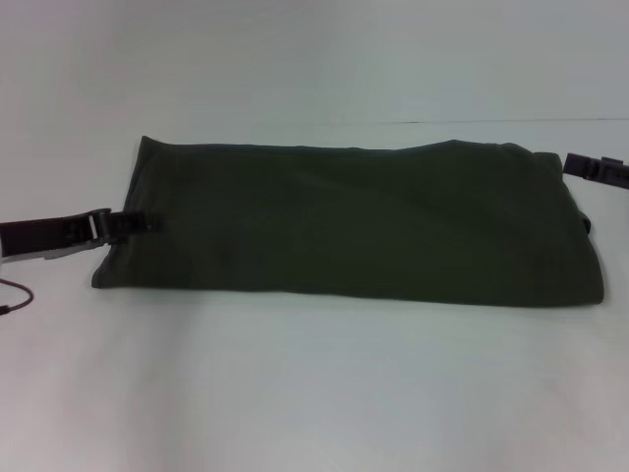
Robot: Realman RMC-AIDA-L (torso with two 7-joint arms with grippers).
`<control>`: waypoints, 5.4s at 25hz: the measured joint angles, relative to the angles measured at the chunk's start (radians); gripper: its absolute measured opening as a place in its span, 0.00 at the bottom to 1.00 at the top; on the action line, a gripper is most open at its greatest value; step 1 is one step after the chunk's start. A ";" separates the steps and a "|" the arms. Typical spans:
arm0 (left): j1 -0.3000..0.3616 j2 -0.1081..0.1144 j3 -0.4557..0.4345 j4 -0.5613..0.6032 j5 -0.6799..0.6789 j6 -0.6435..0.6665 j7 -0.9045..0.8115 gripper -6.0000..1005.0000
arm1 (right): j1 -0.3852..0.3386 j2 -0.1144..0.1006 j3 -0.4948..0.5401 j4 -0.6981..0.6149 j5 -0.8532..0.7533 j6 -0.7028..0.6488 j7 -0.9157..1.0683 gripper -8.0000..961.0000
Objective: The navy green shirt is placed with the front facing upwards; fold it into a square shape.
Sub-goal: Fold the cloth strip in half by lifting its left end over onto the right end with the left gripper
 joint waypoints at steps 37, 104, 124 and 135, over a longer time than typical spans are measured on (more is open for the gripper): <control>0.000 0.032 -0.110 -0.261 -0.032 -0.049 -0.124 0.67 | 0.082 -0.014 -0.071 -0.002 -0.004 0.083 0.090 0.97; -0.063 0.060 -0.097 -0.362 0.024 -0.183 -0.310 0.67 | 0.071 -0.017 -0.062 -0.002 0.016 0.070 0.099 0.97; -0.091 0.063 -0.102 -0.343 0.013 -0.194 -0.269 0.67 | 0.064 -0.018 -0.058 -0.002 0.019 0.069 0.099 0.97; -0.072 0.070 -0.098 -0.335 0.023 -0.158 -0.243 0.67 | 0.061 -0.017 -0.059 -0.002 0.019 0.069 0.103 0.97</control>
